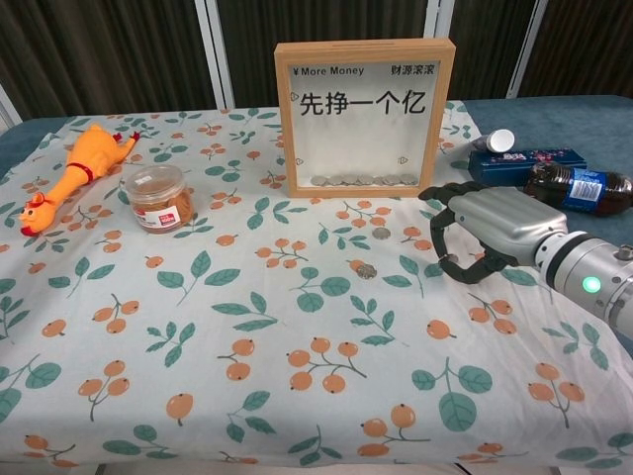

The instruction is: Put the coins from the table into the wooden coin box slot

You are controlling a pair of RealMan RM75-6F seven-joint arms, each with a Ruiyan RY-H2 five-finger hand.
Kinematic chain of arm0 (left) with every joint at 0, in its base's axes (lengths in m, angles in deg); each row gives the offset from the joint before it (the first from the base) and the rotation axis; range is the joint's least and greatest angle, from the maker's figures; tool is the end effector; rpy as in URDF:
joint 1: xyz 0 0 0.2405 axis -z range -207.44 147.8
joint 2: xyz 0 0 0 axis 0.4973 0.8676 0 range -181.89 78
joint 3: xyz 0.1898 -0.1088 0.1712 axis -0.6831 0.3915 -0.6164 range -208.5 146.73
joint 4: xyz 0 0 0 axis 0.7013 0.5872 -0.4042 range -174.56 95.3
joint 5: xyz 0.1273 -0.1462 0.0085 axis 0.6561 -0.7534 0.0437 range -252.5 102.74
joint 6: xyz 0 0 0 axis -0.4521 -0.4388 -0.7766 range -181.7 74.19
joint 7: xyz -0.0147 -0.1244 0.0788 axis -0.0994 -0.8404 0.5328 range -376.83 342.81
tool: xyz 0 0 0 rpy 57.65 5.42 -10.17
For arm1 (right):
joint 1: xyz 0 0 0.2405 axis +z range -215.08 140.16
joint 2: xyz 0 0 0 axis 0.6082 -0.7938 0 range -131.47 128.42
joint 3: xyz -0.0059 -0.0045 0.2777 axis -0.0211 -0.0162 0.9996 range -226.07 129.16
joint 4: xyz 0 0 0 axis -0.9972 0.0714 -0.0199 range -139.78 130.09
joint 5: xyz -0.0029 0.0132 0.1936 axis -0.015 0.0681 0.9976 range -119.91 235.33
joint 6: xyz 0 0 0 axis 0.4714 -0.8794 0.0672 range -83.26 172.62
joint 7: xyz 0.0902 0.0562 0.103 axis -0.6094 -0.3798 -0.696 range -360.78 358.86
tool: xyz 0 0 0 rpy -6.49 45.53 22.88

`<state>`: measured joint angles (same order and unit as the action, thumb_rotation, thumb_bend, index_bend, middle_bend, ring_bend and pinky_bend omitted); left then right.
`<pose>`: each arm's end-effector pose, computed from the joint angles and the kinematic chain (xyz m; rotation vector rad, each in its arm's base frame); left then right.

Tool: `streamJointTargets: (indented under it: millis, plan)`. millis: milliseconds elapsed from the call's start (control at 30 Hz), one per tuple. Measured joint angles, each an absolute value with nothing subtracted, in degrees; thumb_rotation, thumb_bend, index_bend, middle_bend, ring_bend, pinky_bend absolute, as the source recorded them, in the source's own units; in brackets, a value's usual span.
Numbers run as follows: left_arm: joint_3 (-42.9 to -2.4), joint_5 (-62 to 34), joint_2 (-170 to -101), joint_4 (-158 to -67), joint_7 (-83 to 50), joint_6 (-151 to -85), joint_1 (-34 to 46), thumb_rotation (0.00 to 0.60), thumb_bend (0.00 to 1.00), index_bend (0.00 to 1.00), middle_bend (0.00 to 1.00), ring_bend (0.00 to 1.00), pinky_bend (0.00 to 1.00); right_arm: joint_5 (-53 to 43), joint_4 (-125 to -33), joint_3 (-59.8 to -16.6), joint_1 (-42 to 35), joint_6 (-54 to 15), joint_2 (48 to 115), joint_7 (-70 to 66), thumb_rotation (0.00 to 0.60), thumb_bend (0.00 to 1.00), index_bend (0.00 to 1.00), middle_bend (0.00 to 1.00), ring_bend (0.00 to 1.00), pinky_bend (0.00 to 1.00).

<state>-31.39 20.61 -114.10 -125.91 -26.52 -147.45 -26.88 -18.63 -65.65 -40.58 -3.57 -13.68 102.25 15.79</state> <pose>-0.3229 0.1621 0.2046 -1.4594 -0.8231 -1.0455 -0.2268 -0.3352 -0.0613 1.8312 -0.8199 0.8175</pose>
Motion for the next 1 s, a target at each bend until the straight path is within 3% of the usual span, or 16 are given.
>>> streamJointTargets:
  millis: [300,533,767,1000]
  plan:
    - [-31.3,20.4,-114.0,-125.9,-26.8,-147.4,-26.9,0.6,0.41,0.0,0.0,0.0,0.0,-19.8,-68.0,-40.3,-3.9,-16.2,101.0,14.9,0.6,0.58,0.72,0.19,0.0,0.05]
    - [-31.3,20.5,-114.1,-126.0,-26.7,-147.2,-26.7,0.6,0.41,0.0,0.0,0.0,0.0,-22.0,-76.9,-38.5,-4.0,-20.9,96.5,14.8,0.6,0.58,0.72,0.2,0.0,0.05]
    - [-31.2,20.1,-114.2,-126.1,-26.4,-146.4,-26.3,0.6,0.41,0.0,0.0,0.0,0.0,-21.2,-89.6,-30.9,-1.7,-23.6,90.5,19.1,0.6,0.58,0.72,0.2,0.0,0.05]
    - [-31.2,20.1,-114.2,-126.2,-26.1,-146.1,-26.2,0.6,0.41,0.0,0.0,0.0,0.0,-12.9,-92.2,-20.0,5.7,-22.3,89.2,25.9,0.6,0.58,0.72,0.2,0.0,0.05]
